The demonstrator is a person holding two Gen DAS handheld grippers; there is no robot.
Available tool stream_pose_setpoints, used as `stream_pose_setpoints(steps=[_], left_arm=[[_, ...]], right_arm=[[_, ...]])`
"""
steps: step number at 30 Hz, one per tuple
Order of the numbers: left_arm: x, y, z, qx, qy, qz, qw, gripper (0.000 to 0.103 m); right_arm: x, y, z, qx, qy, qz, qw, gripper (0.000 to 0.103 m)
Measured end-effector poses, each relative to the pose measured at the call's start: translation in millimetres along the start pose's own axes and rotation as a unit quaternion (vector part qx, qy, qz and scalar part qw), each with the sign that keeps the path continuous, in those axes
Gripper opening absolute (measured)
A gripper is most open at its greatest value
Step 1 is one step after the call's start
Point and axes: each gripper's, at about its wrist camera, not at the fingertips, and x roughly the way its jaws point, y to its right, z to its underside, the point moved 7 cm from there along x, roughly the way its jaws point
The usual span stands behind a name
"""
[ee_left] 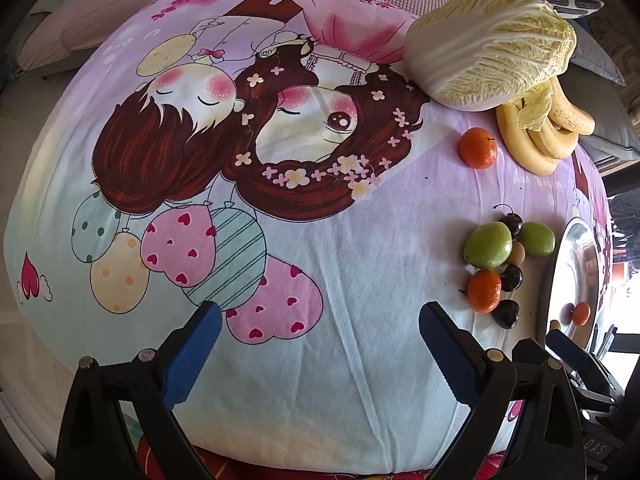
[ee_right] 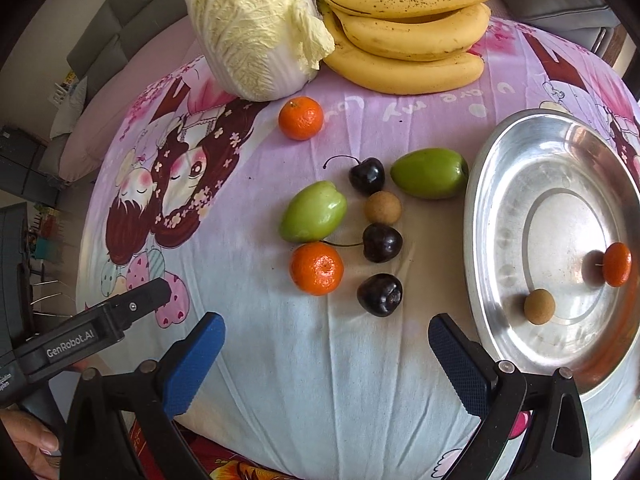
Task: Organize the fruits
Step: 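Withdraw both open tools from the bowl back toward the fruit row, then move right tool to a dark cherry while left tool reaches another tangerine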
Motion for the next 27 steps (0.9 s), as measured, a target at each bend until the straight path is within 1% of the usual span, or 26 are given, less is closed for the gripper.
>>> stream_pose_setpoints(steps=[5,9,11,14,17,20,24,27], left_arm=[[0,-9,-2,0.004,0.0,0.014,0.9999,0.099],[5,-11,0,0.004,-0.015,0.025,0.9996,0.099],[6,-12,3,0.002,-0.02,0.035,0.9992,0.099],[9,-11,4,-0.002,-0.03,0.049,0.9984,0.099],[12,-10,4,0.0,-0.034,0.05,0.9982,0.099],[13,-8,4,0.004,-0.04,0.059,0.9974,0.099],[12,6,8,-0.009,-0.058,0.082,0.9949,0.099],[18,16,9,-0.005,-0.066,0.088,0.994,0.099]], right_arm=[[3,-6,-1,-0.026,-0.003,-0.004,1.0,0.103],[1,-4,-4,-0.037,0.005,-0.004,0.999,0.101],[-1,-2,-5,-0.039,0.006,-0.008,0.999,0.092],[-2,0,-6,-0.045,0.007,-0.006,0.999,0.083],[1,2,-5,-0.049,0.002,-0.005,0.999,0.073],[7,6,-5,-0.045,-0.004,-0.003,0.999,0.064],[18,12,-5,-0.048,-0.012,0.012,0.999,0.059],[25,16,-4,-0.055,-0.017,0.026,0.998,0.055]])
